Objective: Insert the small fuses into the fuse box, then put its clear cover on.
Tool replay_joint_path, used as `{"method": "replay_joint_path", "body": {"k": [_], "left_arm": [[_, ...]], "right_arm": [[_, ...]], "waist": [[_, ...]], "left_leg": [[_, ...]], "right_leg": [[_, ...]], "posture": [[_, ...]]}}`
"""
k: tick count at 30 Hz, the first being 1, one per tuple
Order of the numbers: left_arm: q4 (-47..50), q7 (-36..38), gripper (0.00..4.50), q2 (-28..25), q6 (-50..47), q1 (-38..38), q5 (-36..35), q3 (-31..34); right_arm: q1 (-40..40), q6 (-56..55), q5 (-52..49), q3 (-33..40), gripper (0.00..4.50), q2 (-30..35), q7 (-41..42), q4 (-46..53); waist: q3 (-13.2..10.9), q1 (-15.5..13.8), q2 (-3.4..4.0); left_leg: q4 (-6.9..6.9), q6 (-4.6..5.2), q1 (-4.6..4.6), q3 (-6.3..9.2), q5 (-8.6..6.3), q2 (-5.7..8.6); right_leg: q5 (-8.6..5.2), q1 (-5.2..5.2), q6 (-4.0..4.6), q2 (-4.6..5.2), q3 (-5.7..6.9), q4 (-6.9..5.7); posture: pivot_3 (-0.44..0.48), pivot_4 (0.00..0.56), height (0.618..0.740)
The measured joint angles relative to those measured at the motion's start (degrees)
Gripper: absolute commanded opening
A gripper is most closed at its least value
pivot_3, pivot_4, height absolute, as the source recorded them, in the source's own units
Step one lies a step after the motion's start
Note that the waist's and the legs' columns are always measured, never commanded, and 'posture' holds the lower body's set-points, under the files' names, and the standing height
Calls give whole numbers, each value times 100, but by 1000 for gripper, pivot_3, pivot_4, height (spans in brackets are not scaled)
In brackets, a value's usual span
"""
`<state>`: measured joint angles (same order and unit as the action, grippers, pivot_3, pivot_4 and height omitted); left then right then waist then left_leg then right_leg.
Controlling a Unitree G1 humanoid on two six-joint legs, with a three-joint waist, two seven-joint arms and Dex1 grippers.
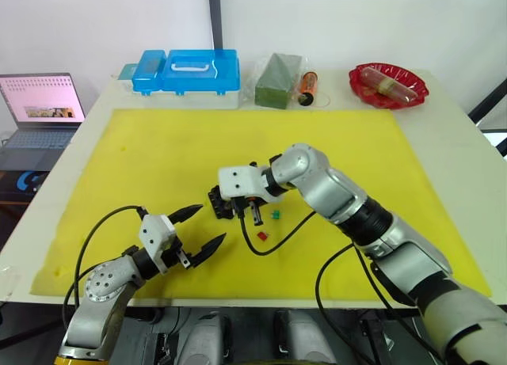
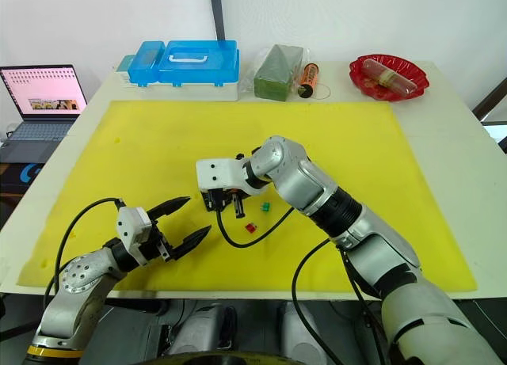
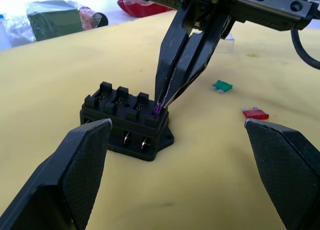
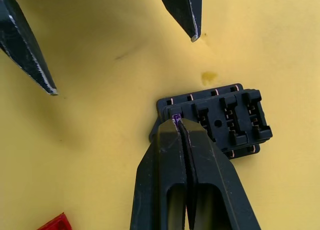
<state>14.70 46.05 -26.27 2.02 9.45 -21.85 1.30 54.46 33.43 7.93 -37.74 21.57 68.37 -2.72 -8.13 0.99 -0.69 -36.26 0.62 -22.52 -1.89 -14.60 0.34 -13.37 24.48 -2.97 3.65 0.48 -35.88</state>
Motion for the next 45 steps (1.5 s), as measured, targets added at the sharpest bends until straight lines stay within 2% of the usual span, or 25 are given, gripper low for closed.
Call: {"method": "replay_joint_path", "body": {"k": [16,19,25,27,29,32,35,38,41,45], "left_arm": [[1,68,4500,-95,12,-84,-6,34],[1,105,4500,-125,-18,-131,-14,39],[7,2,4500,-208,-319,-411,-266,297],[10,5,4500,-335,-527,-553,-409,434],[66,56,4500,-703,-980,-728,-797,759],[109,190,4500,-1100,-1459,-859,-1198,1136],[-198,275,4500,-1384,-1704,-1205,-1315,1331],[-791,256,4500,-1606,-1655,-1575,-1226,1635],[-1561,227,4500,-1691,-1316,-1781,-886,1803],[-2464,-11,4500,-1671,-848,-1936,-331,1817]], "right_arm": [[29,747,-152,275,37,141,-39,366],[43,1094,-432,467,37,137,24,510],[40,1501,-938,790,37,160,31,1006],[-23,1574,-1114,1115,37,147,-122,1176],[-230,1404,-1284,1782,37,112,-575,1467],[-628,1045,-1436,2386,37,83,-1029,1612],[-846,1007,-1613,2728,618,214,-1289,1579],[-1010,983,-1774,3332,1649,432,-1594,1535],[-1719,892,-1645,4010,2704,926,-2186,1467],[-2925,533,-1517,4546,4082,1412,-2515,1386]], "waist": [[-3,2,2],[-3,4,2],[-4,11,2],[-7,5,-3],[-6,-7,-7],[-7,4,-5],[-9,-7,-3],[-10,-17,-4],[-8,-42,-7],[-9,-24,-7]], "left_leg": [[7,-1,-38,0,0,0],[2,0,-92,0,1,0],[5,-1,-94,0,1,0],[5,-1,-95,0,1,0],[5,-1,-95,3,1,0],[5,-1,-95,1,1,0],[2,-1,-95,0,2,1],[4,0,-94,1,2,1],[10,0,-95,0,2,4],[13,1,-96,-4,1,5]], "right_leg": [[0,29,0,0,0,20],[2,85,-3,0,0,14],[2,87,-4,0,1,16],[2,88,-4,0,1,15],[2,83,-4,0,4,18],[3,75,-5,1,4,30],[3,75,-5,1,5,29],[3,75,-5,1,8,29],[3,68,-5,5,11,46],[8,69,-14,9,9,52]], "posture": [[0,150,740],[0,150,740],[0,150,740],[0,150,740],[0,150,740],[0,150,740],[0,150,740],[0,150,740],[0,150,740],[0,150,740]]}}
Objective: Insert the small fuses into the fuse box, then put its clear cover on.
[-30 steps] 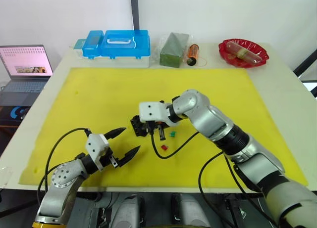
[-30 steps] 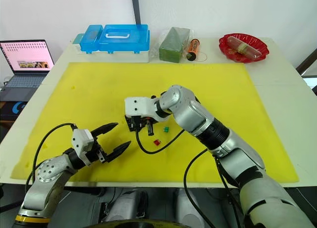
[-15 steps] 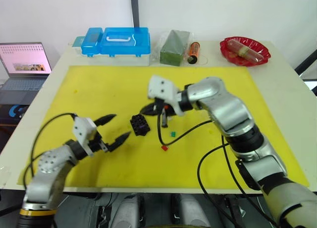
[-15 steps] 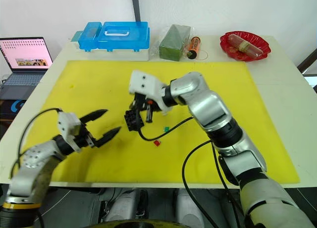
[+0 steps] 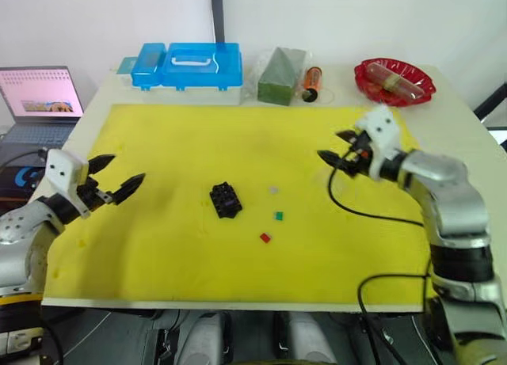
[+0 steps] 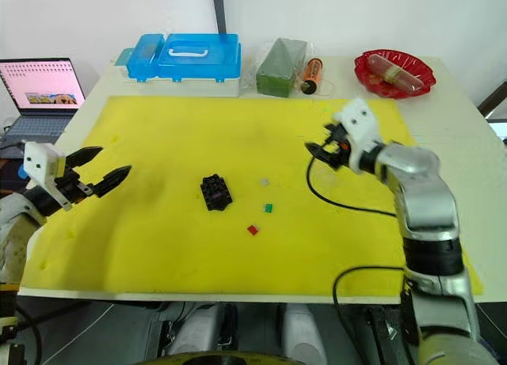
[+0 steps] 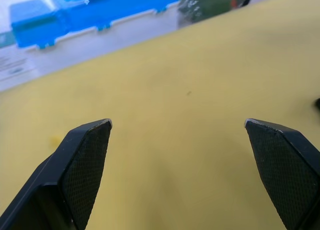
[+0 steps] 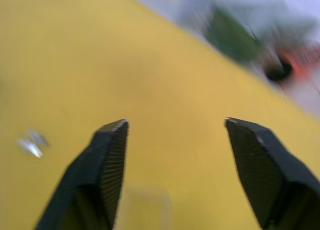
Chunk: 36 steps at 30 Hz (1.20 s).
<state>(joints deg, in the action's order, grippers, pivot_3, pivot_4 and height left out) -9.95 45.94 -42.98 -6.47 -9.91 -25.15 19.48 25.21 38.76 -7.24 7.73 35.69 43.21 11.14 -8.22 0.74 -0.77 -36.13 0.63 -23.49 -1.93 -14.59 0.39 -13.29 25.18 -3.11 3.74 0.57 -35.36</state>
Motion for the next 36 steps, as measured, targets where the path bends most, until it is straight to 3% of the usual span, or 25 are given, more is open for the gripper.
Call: {"method": "replay_joint_path", "body": {"k": [1,2,11,20,26,30,36], "left_arm": [[-151,-66,4500,33,108,-68,92,4],[-284,-138,4500,73,213,-147,162,6],[-756,-917,4500,834,715,-673,468,-40],[-899,-1120,4500,950,820,-948,629,-72],[-908,-1140,4500,985,408,-1290,745,-358],[-742,83,4500,633,-35,-1527,229,-501],[299,938,4500,536,-231,-1260,-170,-702]], "right_arm": [[-246,-153,5,62,4436,80,-14,0],[-462,-302,6,157,4479,100,-77,-9],[-860,-1295,4,1307,4479,-300,-1584,-529],[-1005,-1052,-369,1731,4479,-217,-1845,-556],[-718,-69,-1263,1835,4479,-122,-1636,-85],[-136,1262,-2288,1491,4479,216,-1218,541],[4,3258,-4193,1047,4479,348,-611,1246]], "waist": [[-1,9,1],[-1,14,1],[0,-14,0],[1,-17,0],[-2,-15,-4],[-4,-2,-5],[-5,-20,-8]], "left_leg": [[-1,0,1,0,0,0],[-2,0,4,0,1,-1],[-12,1,8,-5,2,-1],[-17,4,13,-7,3,-1],[-48,8,16,-5,2,-4],[-86,33,12,-2,-13,-15],[-96,37,11,3,-16,-14]], "right_leg": [[4,0,-7,0,0,-5],[4,0,-7,0,0,-9],[17,-5,-31,-4,1,-23],[22,-17,-41,-15,3,-23],[23,-28,-47,-25,7,-45],[9,-29,-62,-35,8,-65],[9,-40,-61,-21,9,-61]], "posture": [[0,150,740],[0,150,740],[0,150,740],[0,150,740],[0,150,740],[0,150,740],[0,150,740]]}}
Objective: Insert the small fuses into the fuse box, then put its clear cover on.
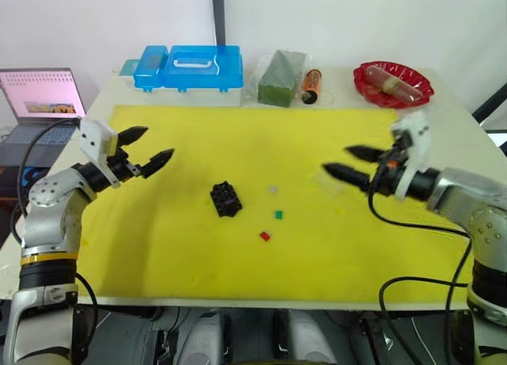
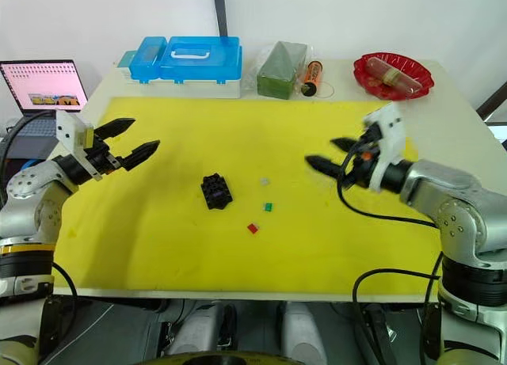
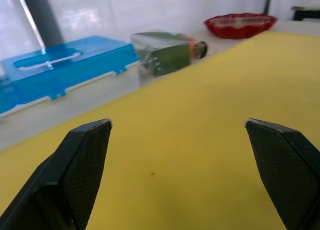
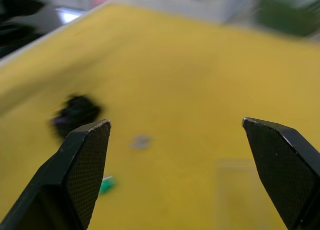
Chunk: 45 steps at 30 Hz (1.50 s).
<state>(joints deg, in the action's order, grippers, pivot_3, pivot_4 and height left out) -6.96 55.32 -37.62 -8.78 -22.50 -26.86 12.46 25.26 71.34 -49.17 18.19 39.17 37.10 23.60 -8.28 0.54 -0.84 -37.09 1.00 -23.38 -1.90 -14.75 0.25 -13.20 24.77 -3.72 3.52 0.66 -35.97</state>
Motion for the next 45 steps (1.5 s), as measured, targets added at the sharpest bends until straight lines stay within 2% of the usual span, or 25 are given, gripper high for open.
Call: {"method": "replay_joint_path", "body": {"k": [7,10,13,20,28,38,45], "left_arm": [[1646,726,4500,-22,10,962,-268,-386],[2268,1043,4500,-54,181,1744,-350,-465],[2533,1255,4500,-57,449,2233,-350,-500],[2616,1314,4500,9,958,2665,-228,-505],[2592,1146,4500,80,1160,2649,-113,-505],[2541,973,4500,168,1281,2683,-61,-508],[2594,791,4500,219,1277,2709,-4,-632]], "right_arm": [[258,1572,-1307,189,4479,-541,-608,-150],[95,1977,-1625,156,3900,-593,-652,-170],[-50,2076,-1643,-130,2876,-574,-652,-296],[-3,2068,-1489,-598,2876,-654,-782,-708],[198,2069,-1339,-539,2876,-854,-1058,-1171],[-62,2077,-1567,198,2876,-1693,-2116,-1380],[-547,2074,-2360,1056,2876,-2884,-3634,-1353]], "waist": [[0,14,2],[-1,26,4],[-2,14,7],[-2,12,12],[-2,20,13],[-3,21,14],[-3,31,18]], "left_leg": [[8,-3,-1,2,-1,0],[15,-4,-2,2,-2,0],[14,-4,-3,2,-2,-1],[16,-4,-9,1,-3,0],[16,-4,-9,1,-3,0],[17,-4,-9,1,-3,0],[20,-3,-9,1,-3,1]], "right_leg": [[-12,4,23,12,-3,9],[-13,4,25,14,-3,19],[-14,4,29,15,-3,25],[-13,0,28,16,-3,46],[-12,0,28,15,-2,47],[-12,-1,27,15,-2,47],[-12,-1,26,15,-2,47]], "posture": [[0,150,740],[0,150,740],[0,150,740],[0,150,740],[0,150,740],[0,150,740],[0,150,740]]}}
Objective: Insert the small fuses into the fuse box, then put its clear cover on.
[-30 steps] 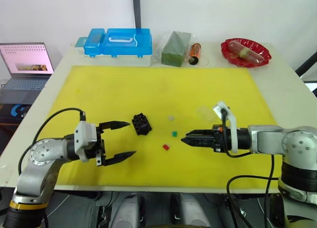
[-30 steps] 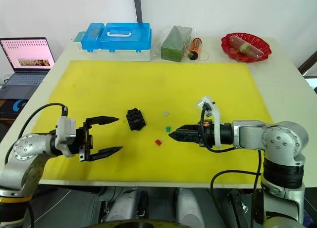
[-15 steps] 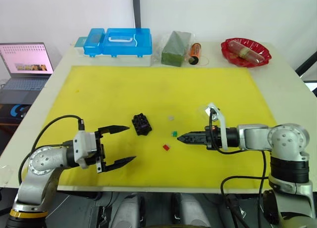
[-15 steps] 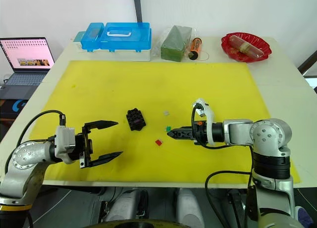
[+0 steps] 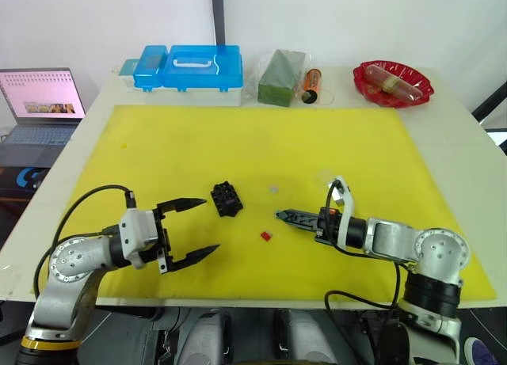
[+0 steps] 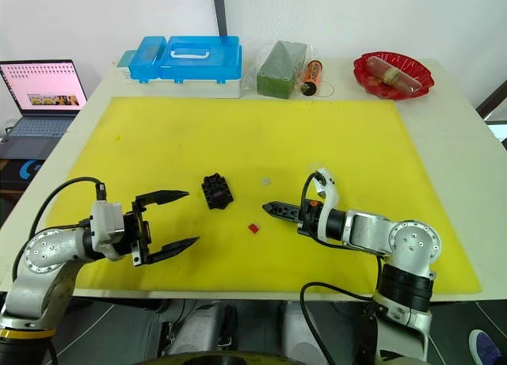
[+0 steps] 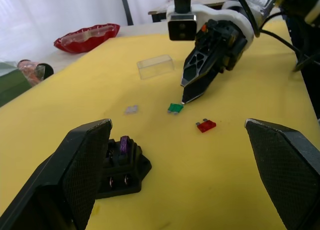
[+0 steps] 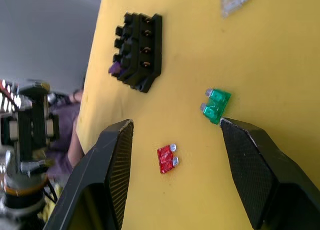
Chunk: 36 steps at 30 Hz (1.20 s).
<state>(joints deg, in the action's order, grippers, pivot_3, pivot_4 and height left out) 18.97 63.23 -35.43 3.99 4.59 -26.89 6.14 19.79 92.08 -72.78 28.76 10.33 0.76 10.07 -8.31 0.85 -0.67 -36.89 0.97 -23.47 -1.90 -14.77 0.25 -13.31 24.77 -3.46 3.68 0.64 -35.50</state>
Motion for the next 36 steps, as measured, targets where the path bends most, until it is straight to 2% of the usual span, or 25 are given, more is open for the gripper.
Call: {"method": "replay_joint_path", "body": {"k": [6,15,23,36], "left_arm": [[135,-105,4500,0,-1,179,0,-49],[201,-250,4500,8,-71,134,0,-113],[399,-379,4500,7,-186,135,-5,-128],[586,-487,4500,8,-376,122,-12,-142]], "right_arm": [[-459,-428,-1210,-55,2876,-101,-1248,97],[-973,-2001,-2997,-1277,2876,726,-2618,136],[-1075,-3097,-3639,-2072,2876,1120,-3037,221],[-1286,-4074,-3633,-2591,2876,1117,-3164,502]], "waist": [[-1,8,3],[-1,1,3],[0,-4,0],[1,-8,-1]], "left_leg": [[1,0,0,0,0,0],[-4,3,1,-3,0,0],[-10,7,3,-3,-1,-1],[-11,8,6,-3,-2,-4]], "right_leg": [[0,-1,0,-1,0,2],[-1,-8,-3,-15,1,5],[-1,-13,-9,-23,2,4],[-1,-15,-10,-26,2,4]], "posture": [[0,150,740],[0,150,740],[0,150,740],[0,150,740]]}}
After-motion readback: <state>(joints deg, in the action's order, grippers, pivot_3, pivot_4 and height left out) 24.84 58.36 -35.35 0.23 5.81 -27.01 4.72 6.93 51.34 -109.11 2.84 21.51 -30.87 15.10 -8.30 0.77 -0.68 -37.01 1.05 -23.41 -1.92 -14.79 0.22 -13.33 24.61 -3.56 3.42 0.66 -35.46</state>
